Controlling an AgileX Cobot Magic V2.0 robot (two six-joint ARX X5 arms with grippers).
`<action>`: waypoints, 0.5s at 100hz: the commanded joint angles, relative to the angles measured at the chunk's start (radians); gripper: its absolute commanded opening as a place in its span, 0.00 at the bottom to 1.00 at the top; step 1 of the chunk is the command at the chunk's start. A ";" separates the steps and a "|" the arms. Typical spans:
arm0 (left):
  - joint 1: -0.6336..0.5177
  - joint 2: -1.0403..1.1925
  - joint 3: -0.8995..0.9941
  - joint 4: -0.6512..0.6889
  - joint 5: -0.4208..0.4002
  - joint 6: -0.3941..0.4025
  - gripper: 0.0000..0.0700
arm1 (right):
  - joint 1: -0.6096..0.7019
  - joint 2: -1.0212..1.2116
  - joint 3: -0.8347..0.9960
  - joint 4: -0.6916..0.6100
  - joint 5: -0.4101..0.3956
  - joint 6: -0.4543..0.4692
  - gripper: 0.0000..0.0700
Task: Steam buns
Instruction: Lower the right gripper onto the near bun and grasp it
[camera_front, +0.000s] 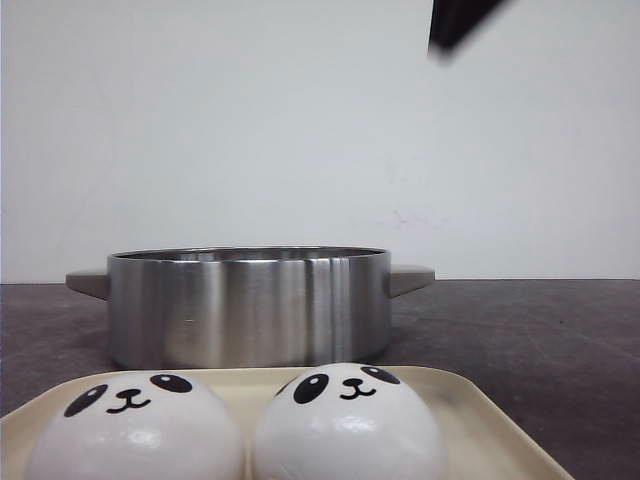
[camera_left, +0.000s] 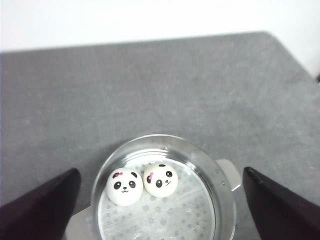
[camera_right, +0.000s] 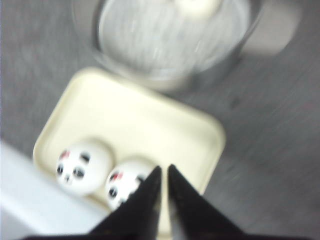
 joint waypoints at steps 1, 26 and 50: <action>-0.005 -0.040 0.014 -0.007 -0.006 0.016 0.90 | 0.014 0.020 -0.054 0.055 -0.061 0.081 0.41; -0.005 -0.191 0.014 -0.060 -0.006 0.005 0.90 | 0.050 0.085 -0.141 0.141 -0.117 0.129 0.66; -0.005 -0.241 0.014 -0.093 -0.008 0.005 0.90 | 0.058 0.212 -0.141 0.155 -0.193 0.124 0.66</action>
